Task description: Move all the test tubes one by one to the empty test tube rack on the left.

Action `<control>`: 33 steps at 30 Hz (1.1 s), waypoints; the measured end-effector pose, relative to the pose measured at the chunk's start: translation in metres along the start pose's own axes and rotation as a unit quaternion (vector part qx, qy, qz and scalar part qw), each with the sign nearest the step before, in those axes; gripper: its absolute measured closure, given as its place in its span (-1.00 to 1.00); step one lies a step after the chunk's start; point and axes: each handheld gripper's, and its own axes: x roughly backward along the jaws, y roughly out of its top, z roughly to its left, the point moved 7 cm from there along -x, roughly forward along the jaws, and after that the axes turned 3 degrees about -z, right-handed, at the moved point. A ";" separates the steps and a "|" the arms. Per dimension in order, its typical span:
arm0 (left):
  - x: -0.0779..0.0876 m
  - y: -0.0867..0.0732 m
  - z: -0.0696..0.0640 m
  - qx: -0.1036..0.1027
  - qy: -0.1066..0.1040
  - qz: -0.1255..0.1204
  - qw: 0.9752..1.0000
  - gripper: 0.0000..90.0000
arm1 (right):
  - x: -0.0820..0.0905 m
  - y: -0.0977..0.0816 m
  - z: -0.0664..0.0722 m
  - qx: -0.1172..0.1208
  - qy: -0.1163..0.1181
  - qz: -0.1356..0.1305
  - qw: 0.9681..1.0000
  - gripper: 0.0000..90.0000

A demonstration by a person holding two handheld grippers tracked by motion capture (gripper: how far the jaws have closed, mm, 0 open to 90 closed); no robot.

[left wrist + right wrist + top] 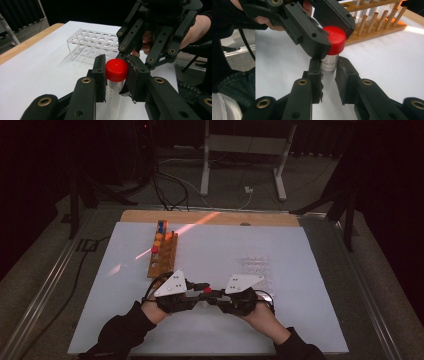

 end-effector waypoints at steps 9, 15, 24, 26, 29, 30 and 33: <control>0.009 0.004 0.011 0.012 0.015 -0.006 1.000 0.60 | 0.005 0.002 -0.008 -0.003 -0.023 -0.016 1.000 0.48; 0.019 0.009 0.022 0.013 0.036 -0.009 0.999 0.60 | 0.012 0.004 -0.015 -0.020 -0.040 -0.036 0.998 -0.05; 0.035 0.014 0.042 0.023 0.069 -0.015 0.997 0.59 | 0.015 0.008 -0.019 -0.044 -0.048 -0.060 0.996 -0.72; 0.040 0.017 0.048 0.024 0.078 -0.018 0.996 0.60 | 0.015 0.008 -0.018 -0.048 -0.033 -0.062 0.996 -0.95; 0.049 0.020 0.055 0.030 0.090 -0.025 0.995 0.59 | 0.017 0.011 -0.020 -0.066 -0.028 -0.080 0.994 -0.96; 0.052 0.022 0.058 0.031 0.096 -0.025 0.995 0.59 | 0.018 0.011 -0.020 -0.071 -0.027 -0.086 0.993 -0.96; 0.061 0.024 0.066 0.032 0.115 -0.026 0.993 0.59 | 0.020 0.012 -0.022 -0.076 -0.028 -0.093 0.992 -0.96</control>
